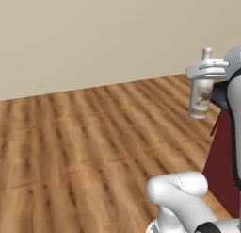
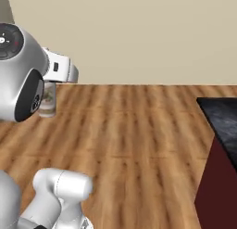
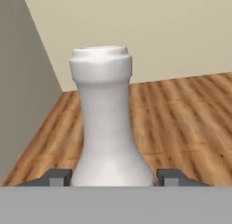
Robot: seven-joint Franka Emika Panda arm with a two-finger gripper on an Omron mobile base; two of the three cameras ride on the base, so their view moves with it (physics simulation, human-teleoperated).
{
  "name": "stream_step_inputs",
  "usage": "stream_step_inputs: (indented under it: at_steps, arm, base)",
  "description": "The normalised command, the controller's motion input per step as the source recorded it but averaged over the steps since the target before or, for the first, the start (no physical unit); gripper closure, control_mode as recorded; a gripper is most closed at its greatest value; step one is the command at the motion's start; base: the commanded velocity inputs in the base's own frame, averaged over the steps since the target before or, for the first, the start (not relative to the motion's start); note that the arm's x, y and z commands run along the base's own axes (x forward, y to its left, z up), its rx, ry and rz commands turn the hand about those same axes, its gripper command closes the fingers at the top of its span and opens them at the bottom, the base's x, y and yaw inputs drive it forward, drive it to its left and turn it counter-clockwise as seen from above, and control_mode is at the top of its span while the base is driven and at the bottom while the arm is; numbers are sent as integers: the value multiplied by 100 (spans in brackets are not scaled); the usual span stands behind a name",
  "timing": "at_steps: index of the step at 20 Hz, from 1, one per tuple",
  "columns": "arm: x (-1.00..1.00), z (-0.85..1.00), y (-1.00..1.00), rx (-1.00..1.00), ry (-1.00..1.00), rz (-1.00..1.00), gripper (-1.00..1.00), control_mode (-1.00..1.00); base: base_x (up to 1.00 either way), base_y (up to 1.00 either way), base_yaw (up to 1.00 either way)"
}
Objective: There is a bowl on the dining counter. Grab a lemon wedge from the fridge and place it in the bowl. Then get the liquor bottle and glass cup from the cabinet and place them next to the bowl.
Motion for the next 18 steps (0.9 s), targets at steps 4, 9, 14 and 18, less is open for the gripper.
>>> stream_step_inputs:
  at_steps: [4, 9, 14, 18]
  arm:
    - [0, 0, 0, 0, 0, 0, 100, 100]
    - [0, 0, 0, 0, 0, 0, 100, 100]
    - [0, 0, 0, 0, 0, 0, 100, 100]
    - [0, 0, 0, 0, 0, 0, 100, 100]
  base:
    - [96, 20, -48]
    - [78, 23, -55]
    - [62, 32, -62]
    - [59, 43, -65]
